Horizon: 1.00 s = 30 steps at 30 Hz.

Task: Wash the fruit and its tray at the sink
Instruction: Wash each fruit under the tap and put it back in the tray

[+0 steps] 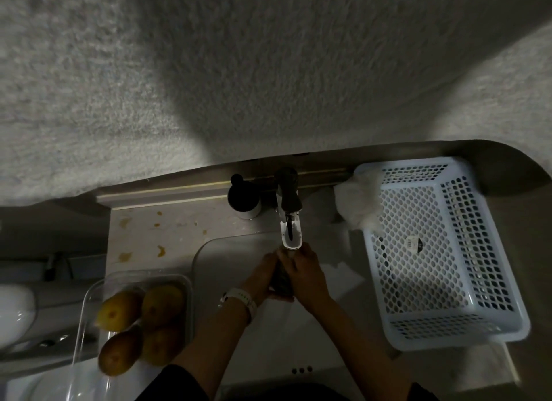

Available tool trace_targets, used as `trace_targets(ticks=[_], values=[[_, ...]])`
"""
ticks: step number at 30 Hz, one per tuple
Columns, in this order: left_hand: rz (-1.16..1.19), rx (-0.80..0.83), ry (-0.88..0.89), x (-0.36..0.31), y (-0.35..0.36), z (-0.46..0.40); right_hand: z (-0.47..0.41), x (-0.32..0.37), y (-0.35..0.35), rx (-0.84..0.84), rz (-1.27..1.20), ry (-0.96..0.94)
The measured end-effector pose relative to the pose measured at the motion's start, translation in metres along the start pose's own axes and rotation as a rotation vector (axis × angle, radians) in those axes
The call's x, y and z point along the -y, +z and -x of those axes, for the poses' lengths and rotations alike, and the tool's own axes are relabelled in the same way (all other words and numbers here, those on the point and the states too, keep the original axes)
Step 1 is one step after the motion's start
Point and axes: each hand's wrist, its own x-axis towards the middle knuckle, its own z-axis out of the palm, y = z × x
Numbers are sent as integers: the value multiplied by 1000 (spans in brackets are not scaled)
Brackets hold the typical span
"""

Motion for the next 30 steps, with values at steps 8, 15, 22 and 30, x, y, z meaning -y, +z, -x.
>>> trace_targets(ticks=[8,15,22,30], values=[[191,193,-85,0,0,10,9,21,-58,30,-485,177],[302,200,-54,5,-6,10,3,89,-106,5,-562,-3],[328,124,-58,16,-23,20,3,84,-102,48,-569,76],[460,105,10,32,-40,38,4,125,-98,-300,-117,-352]])
